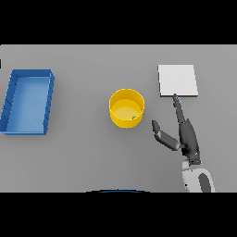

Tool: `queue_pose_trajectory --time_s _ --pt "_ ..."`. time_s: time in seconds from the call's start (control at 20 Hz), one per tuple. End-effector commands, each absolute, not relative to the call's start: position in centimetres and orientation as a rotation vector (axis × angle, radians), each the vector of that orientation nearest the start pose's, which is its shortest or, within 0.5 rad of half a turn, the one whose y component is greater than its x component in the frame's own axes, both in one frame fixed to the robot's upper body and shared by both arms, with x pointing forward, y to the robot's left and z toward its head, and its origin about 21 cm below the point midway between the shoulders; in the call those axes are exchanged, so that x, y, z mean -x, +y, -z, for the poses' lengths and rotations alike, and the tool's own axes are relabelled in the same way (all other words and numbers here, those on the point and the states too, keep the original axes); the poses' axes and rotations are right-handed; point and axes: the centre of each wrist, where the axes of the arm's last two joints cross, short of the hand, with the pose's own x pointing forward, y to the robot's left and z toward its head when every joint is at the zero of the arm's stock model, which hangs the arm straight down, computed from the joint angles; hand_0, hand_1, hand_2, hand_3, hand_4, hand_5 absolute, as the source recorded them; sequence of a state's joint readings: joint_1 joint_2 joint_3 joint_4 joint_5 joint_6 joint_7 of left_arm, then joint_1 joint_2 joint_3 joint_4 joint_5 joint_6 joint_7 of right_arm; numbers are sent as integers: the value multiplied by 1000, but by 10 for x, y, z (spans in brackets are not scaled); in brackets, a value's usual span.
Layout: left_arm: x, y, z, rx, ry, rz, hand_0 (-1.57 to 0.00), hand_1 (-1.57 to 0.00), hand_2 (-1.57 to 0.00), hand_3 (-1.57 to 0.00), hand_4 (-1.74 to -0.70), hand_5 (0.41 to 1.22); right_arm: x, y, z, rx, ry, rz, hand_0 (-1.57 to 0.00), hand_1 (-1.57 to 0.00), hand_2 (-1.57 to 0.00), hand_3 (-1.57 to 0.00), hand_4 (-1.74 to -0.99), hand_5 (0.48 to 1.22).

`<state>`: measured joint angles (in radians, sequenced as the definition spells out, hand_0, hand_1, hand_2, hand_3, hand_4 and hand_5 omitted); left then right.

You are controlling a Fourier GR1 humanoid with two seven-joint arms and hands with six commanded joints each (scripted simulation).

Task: Pick up the red beaker and tilt it to pour out 1 green nut into yellow bowl. Pick up the yellow bowl and place it on the metallic measuring scale.

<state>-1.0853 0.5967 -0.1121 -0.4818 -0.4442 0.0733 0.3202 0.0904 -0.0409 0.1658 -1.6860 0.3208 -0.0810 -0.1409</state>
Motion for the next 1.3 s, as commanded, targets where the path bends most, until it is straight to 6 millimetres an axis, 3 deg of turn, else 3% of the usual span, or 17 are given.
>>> queue_pose_trajectory --time_s 0.0,0.2,0.6,0.75,0.9,1.0,1.15,1.25 --pt "-454 331 -181 -983 -1166 471 -1571 -1571 -1571 -1474 -1741 1221 -226 -202 -9 233 -1748 -336 1 1 1 1 -1052 648" --pt "-428 336 -152 -938 -1134 339 -1571 -1571 -1571 -1464 -1741 1221 -227 -204 -9 232 -1746 -347 1 1 1 1 -1035 650" --pt "-382 325 -101 -849 -1150 219 -1571 -1571 -1571 -1512 -1741 1221 -224 -205 -1 202 -1753 -345 1 1 1 1 -1004 648" --pt "-370 323 -91 -816 -1137 179 -1571 -1571 -1571 -1541 -1741 1151 -221 -214 1 199 -1771 -337 1 1 1 1 -1012 650" --pt "-364 320 -88 -827 -1110 191 -1571 -1571 -1571 -1555 -1741 1046 -223 -209 -1 210 -1763 -337 1 1 1 1 -1013 644" --pt "-358 322 -82 -849 -1104 232 -1571 -1571 -1571 -1561 -1645 941 -225 -210 -3 220 -1762 -331 1 1 1 1 -1021 636" --pt "-346 325 -77 -847 -1082 261 -1571 -1543 -1501 -1470 -1275 810 -220 -210 -2 217 -1767 -335 1 1 1 1 -1012 634" --pt "-346 324 -85 -840 -1092 282 -1393 -1215 -1209 -1136 -1068 749 -219 -207 -1 209 -1779 -324 1 1 1 1 -1007 635"
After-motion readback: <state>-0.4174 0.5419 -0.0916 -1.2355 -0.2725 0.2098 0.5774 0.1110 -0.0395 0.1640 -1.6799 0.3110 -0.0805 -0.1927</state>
